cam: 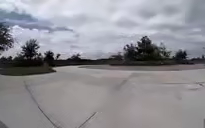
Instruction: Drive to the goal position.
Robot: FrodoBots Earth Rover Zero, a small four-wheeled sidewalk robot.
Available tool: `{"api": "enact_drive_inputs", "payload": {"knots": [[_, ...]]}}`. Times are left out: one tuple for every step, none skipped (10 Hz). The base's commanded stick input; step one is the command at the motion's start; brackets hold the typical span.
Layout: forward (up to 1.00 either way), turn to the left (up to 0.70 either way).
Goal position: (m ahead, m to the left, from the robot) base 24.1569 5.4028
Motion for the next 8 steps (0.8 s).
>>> {"api": "enact_drive_inputs", "payload": {"knots": [[0.85, 0.0], [0.85, 0.0], [0.85, 0.0], [0.85, 0.0], [0.85, 0.0], [0.85, 0.0], [0.85, 0.0], [0.85, 0.0]]}}
